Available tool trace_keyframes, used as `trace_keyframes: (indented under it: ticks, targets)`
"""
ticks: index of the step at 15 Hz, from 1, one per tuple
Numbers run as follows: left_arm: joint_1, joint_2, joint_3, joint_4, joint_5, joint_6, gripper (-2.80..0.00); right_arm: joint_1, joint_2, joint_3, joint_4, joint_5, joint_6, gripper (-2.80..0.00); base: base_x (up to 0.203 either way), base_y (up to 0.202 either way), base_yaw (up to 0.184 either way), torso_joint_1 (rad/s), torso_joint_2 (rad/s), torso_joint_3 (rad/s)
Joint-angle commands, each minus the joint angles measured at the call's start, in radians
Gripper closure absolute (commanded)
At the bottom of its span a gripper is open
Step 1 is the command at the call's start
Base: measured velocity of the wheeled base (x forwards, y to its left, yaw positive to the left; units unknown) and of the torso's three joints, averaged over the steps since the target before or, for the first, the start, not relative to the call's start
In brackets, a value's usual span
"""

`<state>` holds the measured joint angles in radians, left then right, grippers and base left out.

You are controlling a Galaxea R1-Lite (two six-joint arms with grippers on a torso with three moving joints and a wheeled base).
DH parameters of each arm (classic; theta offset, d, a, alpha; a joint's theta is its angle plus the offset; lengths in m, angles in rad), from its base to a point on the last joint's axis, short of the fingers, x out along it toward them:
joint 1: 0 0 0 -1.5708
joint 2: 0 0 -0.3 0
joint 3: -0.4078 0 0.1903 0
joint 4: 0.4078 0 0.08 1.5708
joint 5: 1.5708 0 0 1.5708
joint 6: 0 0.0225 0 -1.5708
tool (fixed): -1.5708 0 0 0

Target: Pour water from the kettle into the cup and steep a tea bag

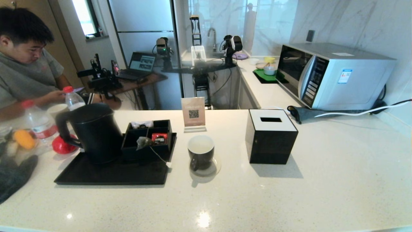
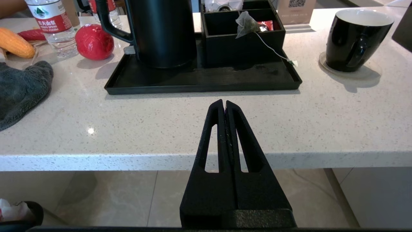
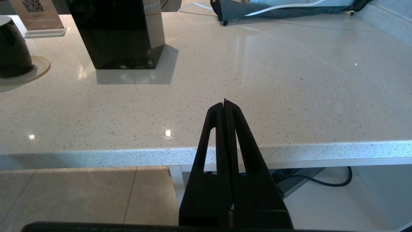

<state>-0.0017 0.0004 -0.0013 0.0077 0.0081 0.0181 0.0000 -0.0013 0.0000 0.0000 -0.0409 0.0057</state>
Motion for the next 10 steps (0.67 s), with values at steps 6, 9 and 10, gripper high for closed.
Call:
trace_keyframes:
  ticks: [6,9,10]
  targets:
    - [-0.007,0.212,-0.276,0.023,0.099,0.000,0.00,0.000,0.001,0.000,0.000,-0.001,0.000,0.00,0.000,0.000,0.000,0.000,0.00,0.000]
    - [-0.022,0.435,-0.439,0.018,0.188,-0.013,0.00,0.000,0.001,0.000,0.000,-0.001,0.000,0.00,0.000,0.000,0.000,0.000,0.00,0.000]
    - [-0.025,0.502,-0.487,0.017,0.222,-0.016,0.00,0.000,0.001,0.000,0.000,-0.001,0.000,0.00,0.000,0.000,0.000,0.000,0.00,0.000]
